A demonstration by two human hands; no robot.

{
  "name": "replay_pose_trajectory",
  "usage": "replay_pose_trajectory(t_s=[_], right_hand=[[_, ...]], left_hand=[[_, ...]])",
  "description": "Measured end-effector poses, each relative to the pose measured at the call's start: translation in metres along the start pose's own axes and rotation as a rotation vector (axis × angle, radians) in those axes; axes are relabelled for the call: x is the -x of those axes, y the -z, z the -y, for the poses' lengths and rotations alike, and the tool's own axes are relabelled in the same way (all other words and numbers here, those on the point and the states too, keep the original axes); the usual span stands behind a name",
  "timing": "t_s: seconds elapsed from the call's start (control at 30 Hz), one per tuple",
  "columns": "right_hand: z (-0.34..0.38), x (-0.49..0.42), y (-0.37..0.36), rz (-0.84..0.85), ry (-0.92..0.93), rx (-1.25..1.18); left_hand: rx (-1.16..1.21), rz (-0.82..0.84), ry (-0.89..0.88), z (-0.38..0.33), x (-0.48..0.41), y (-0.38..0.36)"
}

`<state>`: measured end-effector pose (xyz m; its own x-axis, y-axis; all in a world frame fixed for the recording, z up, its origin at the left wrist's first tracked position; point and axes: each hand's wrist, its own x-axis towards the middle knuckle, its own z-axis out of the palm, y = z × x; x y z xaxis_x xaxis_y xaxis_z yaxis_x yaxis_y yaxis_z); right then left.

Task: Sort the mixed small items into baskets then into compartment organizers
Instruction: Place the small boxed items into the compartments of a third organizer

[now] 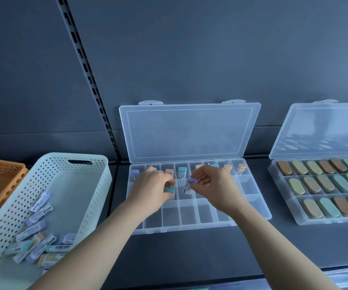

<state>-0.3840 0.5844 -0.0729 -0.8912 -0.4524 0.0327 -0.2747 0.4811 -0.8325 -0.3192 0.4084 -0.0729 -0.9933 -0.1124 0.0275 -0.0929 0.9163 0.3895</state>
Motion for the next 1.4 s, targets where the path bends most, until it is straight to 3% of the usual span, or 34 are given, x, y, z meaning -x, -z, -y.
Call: replay_pose_trajectory(t_s=[0.33,0.73,0.97,1.1,1.17,1.27,1.4], right_hand=[[-0.006,-0.003,-0.015,0.08,0.1,0.371],[0.02,-0.002,-0.01,0.084,0.161,0.499],[0.081,-0.01,-0.056,0.16,0.325,0.387],[0.117,-0.016,-0.097,0.267,0.361,0.301],[0.131,-0.019,-0.118,0.307,0.361,0.256],[0.144,-0.025,-0.144,0.355,0.357,0.246],[0.152,-0.035,-0.166,0.424,0.359,0.267]], left_hand=[[0.045,-0.054,0.007,0.001,0.01,0.004],[0.072,-0.168,0.005,0.016,0.03,0.025],[0.084,-0.283,0.148,0.092,0.085,0.084],[0.023,-0.196,0.356,0.165,0.112,0.099],[-0.04,-0.067,0.433,0.192,0.118,0.096],[-0.126,0.09,0.483,0.21,0.12,0.085],[-0.165,0.141,0.453,0.215,0.114,0.081]])
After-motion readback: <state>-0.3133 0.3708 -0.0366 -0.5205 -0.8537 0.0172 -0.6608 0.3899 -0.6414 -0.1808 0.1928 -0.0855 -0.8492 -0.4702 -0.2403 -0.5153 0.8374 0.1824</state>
